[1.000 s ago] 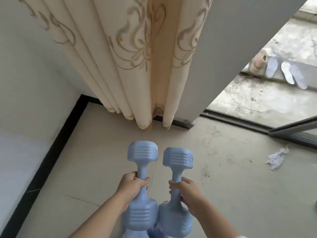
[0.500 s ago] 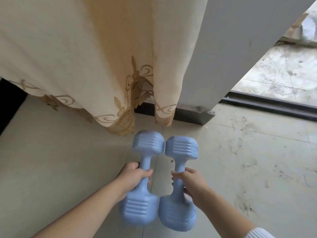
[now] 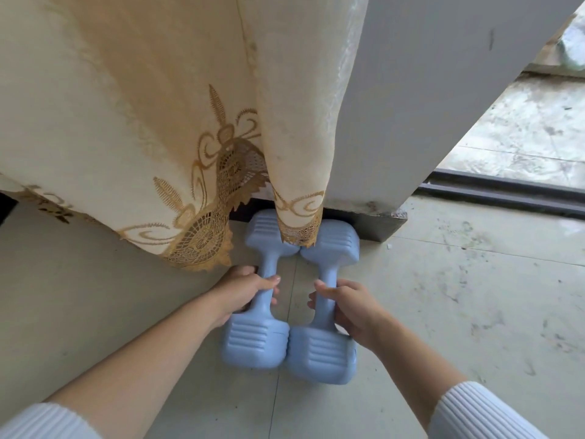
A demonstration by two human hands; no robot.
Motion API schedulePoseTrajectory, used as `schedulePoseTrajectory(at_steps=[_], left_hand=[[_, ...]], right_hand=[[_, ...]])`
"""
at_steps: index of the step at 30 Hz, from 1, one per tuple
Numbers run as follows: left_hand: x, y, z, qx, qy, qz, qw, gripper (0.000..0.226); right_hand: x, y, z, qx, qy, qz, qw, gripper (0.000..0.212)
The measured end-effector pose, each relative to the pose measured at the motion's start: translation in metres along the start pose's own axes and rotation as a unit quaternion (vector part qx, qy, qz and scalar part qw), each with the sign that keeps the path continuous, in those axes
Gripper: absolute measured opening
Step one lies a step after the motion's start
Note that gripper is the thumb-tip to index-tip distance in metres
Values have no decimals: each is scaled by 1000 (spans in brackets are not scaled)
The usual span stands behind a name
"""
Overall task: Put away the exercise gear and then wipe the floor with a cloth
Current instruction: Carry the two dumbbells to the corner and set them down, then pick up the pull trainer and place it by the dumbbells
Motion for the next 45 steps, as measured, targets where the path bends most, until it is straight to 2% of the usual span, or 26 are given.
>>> schedulePoseTrajectory(at_steps=[5, 9, 11, 12, 14, 16, 19, 23, 26, 32, 37, 41, 45], left_hand=[[-1, 1, 3, -11, 2, -7, 1000, 25], [-5, 4, 1, 23, 5, -149, 989, 35], [-5, 2, 11, 40, 2, -202, 979, 37], [-5, 0, 21, 46, 9, -230, 972, 46], [0, -3, 53, 65, 42, -265, 961, 66], [11, -7, 94, 75, 63, -240, 966, 62], [43, -14, 170, 97, 41, -188, 976, 30], [87, -14, 290, 143, 38, -190, 971, 42], [107, -11, 383, 187, 36, -203, 961, 42], [118, -49, 581, 269, 28, -223, 937, 42], [91, -113, 705, 366, 46, -171, 914, 43], [58, -180, 789, 450, 86, -115, 881, 43], [23, -249, 868, 503, 123, -56, 854, 41]], right_hand=[[1, 5, 1, -21, -3, 20, 1000, 24], [-8, 2, 4, 28, 13, 135, 990, 21], [-16, 0, 13, 75, 35, 198, 977, 12], [-20, -1, 22, 94, 43, 235, 966, 11], [-32, -8, 49, 114, 35, 306, 945, 38], [-47, -23, 89, 115, 26, 336, 934, 50], [-74, -54, 159, 82, 19, 363, 928, 49], [-122, -105, 261, 38, 43, 444, 894, 44], [-150, -140, 341, 14, 61, 487, 871, 36], [-174, -196, 506, -53, 101, 571, 813, 41], [-152, -213, 603, -138, 151, 655, 727, 45], [-127, -215, 681, -207, 210, 710, 639, 52], [-95, -215, 763, -277, 253, 743, 555, 53]])
Point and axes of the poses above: each hand's wrist, its own z-axis away from the middle knuckle, its own y-axis out of the back of the hand, x = y × z, the point moved 3 cm from there along -z, towards the middle knuckle, and after that the axes turned 8 degrees about -x, right-handed, at the moved point
